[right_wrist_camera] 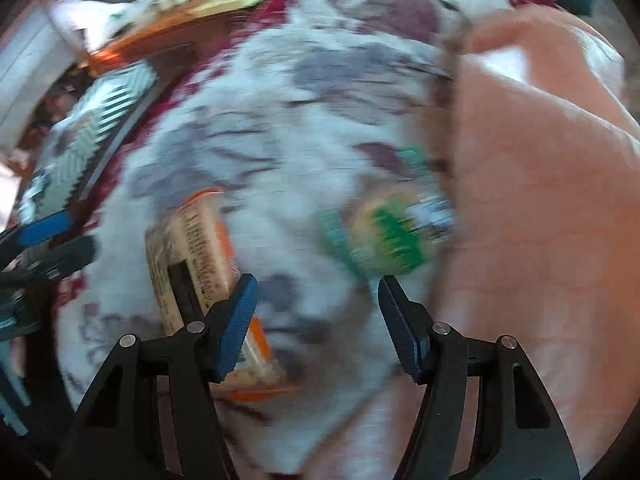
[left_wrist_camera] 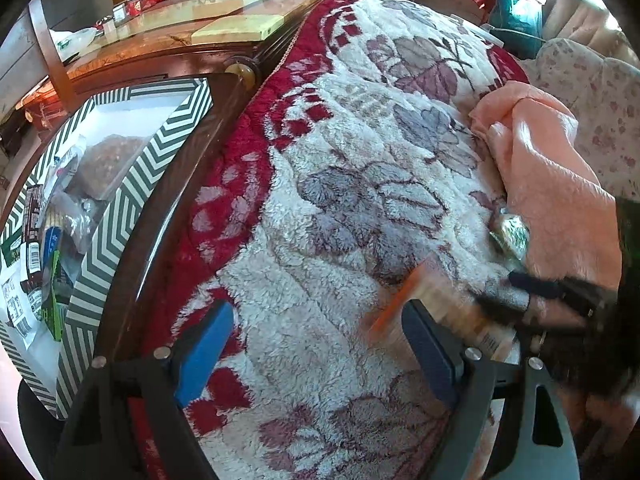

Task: Organize snacks
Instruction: 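Grasp the orange-edged cracker pack with left gripper while right grasps the green bun pack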

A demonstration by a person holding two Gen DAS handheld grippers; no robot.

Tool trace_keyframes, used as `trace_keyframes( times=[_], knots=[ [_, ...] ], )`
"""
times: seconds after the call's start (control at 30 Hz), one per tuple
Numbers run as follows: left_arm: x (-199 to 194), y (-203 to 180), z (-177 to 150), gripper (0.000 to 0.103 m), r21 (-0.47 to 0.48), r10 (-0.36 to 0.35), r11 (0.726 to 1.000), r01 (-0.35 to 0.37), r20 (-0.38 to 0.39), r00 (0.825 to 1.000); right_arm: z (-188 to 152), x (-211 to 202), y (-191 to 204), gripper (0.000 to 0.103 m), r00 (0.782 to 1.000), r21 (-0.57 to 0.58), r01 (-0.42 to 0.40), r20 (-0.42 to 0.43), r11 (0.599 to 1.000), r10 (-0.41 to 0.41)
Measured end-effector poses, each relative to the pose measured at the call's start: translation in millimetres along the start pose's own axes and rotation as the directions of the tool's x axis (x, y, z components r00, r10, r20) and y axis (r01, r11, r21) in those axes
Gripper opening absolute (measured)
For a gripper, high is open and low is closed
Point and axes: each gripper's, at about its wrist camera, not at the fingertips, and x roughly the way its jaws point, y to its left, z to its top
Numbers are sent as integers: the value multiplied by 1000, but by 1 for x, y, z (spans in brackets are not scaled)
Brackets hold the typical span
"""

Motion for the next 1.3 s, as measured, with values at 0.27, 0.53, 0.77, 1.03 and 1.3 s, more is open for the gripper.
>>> trace_keyframes(
  times=[0.27, 0.53, 0.77, 1.03, 1.3],
  knots=[
    [-9, -6, -16, 88, -86, -82, 993, 82, 9, 997, -10, -35, -13, 63, 995, 87, 82, 48, 993, -86],
    [-7, -6, -23, 88, -95, -72, 993, 70, -13, 997, -14, -14, 3, 66, 998, -16, 63, 2, 998, -63],
    [-21, 42, -30, 88, -172, -15, 985, 15, 1, 1000, -37, 10, 65, 66, 993, -184, -21, -119, 983, -1],
    [-25, 15, -47, 88, -60, -71, 996, 69, -26, 997, -28, -25, 18, 66, 998, -19, 62, -19, 998, -62],
    [10, -40, -64, 89, 202, -25, 978, 53, -139, 990, -30, -44, -66, 70, 993, 340, 35, 98, 940, -72]
  ],
)
